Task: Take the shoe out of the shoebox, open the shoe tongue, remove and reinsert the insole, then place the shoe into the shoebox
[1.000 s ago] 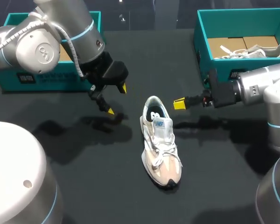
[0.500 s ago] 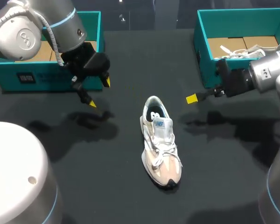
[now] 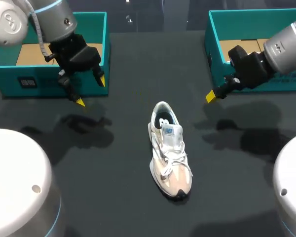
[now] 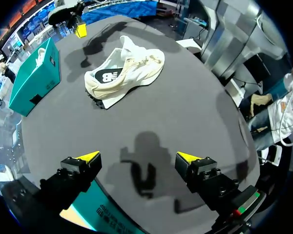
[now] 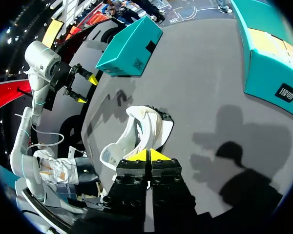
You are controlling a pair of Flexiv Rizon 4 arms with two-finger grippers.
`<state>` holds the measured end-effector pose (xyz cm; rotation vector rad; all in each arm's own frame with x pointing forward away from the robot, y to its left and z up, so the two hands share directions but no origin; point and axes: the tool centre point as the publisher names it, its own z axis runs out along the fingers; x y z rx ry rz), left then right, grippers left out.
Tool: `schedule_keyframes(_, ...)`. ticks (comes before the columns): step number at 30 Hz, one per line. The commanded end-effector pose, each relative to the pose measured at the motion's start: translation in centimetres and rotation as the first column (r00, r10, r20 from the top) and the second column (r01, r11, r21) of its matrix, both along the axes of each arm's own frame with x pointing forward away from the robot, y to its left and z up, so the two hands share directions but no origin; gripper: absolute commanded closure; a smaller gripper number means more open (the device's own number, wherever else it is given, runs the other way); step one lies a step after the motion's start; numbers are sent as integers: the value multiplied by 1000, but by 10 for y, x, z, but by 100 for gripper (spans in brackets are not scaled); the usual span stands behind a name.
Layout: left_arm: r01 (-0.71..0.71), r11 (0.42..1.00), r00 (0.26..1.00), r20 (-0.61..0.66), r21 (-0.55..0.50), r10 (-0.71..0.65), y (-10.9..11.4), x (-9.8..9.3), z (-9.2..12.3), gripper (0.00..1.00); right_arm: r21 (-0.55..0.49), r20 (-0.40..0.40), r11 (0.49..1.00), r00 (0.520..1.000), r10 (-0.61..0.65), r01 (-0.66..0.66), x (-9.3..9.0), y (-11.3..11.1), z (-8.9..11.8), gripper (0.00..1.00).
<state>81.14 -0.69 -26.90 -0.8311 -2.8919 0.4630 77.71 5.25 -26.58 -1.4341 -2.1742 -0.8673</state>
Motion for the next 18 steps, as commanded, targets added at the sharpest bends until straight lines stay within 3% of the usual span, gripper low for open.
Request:
schedule_keyframes(1, 0, 1000, 1000, 2, 0, 0, 1, -1, -1, 0, -73, 20, 997, 1000, -22, 24, -3, 2, 4, 100)
schedule_keyframes(5, 12, 1000, 1000, 5, 4, -12, 4, 4, 2, 0, -73, 20, 997, 999, -27, 28, -4, 7, 3, 100)
schedule_keyframes(13, 84, 996, 996, 36, 10, -85, 46, 31, 17, 0, -203, 21, 967, 988, -154, 155, -15, 44, 6, 100)
schedule_keyframes(15, 93, 996, 994, 48, 16, -94, 56, 36, 19, 0, -282, 21, 938, 979, -205, 202, -16, 56, 5, 100)
schedule_keyframes(17, 93, 996, 994, 48, 16, -94, 56, 36, 19, 0, -488, 131, 803, 939, -319, 341, -20, 67, 6, 100)
schedule_keyframes(18, 93, 996, 994, 48, 16, -94, 56, 36, 19, 0, -488, 131, 803, 939, -319, 341, -20, 67, 6, 100)
